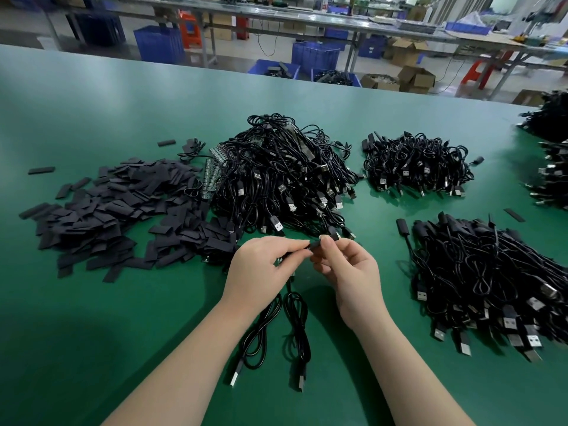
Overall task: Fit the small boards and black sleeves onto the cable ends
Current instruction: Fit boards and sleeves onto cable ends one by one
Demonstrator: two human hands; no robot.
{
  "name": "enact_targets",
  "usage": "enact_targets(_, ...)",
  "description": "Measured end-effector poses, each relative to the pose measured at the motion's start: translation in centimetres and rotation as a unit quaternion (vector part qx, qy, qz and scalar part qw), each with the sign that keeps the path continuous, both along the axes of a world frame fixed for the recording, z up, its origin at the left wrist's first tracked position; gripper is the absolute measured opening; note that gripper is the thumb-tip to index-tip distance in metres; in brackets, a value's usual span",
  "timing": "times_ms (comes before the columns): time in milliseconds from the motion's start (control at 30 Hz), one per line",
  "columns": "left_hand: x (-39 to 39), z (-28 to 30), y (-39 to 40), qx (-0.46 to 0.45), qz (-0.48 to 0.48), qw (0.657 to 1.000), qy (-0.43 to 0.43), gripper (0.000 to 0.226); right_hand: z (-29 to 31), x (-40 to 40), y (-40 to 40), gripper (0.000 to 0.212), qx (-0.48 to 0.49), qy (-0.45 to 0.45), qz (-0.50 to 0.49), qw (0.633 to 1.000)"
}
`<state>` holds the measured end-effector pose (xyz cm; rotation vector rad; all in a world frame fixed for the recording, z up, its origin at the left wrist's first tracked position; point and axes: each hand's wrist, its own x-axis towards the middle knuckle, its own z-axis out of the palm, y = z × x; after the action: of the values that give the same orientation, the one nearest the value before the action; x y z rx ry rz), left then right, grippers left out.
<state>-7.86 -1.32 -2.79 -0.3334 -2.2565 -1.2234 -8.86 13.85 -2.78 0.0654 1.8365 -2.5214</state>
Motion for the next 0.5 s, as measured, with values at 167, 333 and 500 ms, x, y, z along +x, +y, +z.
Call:
enact_targets(167, -0.08, -0.03, 0.20, 0.004, 0.007, 1.000, 0.008, 0.015, -0.12, 0.07, -0.34, 0.015, -0.033, -0.017, 0.006, 0.999)
enact_targets(333, -0.08, -0.01, -0.04, -0.010, 0.006, 1.000, 0.021, 0.015, 0.10, 0.12, -0.29, 0.017, 0.018, -0.008, 0.043, 0.999)
enact_targets(500, -0.10, 0.25, -0.18, -0.041, -0.016, 0.999, 0.021, 0.016, 0.08, 0.32, -0.25, 0.021, 0.060, -0.003, 0.055, 0.997)
